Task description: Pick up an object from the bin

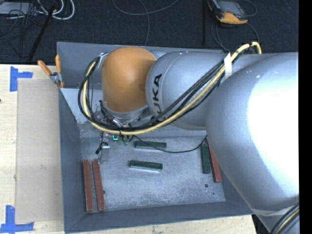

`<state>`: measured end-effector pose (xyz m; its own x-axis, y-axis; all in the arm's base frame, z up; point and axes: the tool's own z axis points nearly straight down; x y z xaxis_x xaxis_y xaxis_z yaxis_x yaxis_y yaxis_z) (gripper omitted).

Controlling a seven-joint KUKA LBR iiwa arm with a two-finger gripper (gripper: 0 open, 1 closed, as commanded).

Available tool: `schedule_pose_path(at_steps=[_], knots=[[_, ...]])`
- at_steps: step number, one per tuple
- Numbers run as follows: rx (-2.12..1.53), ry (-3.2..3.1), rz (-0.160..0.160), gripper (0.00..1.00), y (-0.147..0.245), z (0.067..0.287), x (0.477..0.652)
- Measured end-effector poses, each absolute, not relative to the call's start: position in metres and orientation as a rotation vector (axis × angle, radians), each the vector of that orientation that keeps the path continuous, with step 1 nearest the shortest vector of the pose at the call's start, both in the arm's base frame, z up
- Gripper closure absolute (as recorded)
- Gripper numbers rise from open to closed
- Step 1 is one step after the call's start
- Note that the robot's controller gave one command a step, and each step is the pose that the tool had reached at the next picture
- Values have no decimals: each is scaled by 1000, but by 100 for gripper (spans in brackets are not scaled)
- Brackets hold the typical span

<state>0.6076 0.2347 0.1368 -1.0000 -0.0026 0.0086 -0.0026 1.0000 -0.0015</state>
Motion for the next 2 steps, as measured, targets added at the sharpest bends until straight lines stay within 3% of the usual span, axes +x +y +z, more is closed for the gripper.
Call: schedule_pose_path(at_steps=[1, 2], knots=[[185, -3128, 8, 0, 122, 66, 573], [288, -3131, 0, 0, 97, 101, 574]])
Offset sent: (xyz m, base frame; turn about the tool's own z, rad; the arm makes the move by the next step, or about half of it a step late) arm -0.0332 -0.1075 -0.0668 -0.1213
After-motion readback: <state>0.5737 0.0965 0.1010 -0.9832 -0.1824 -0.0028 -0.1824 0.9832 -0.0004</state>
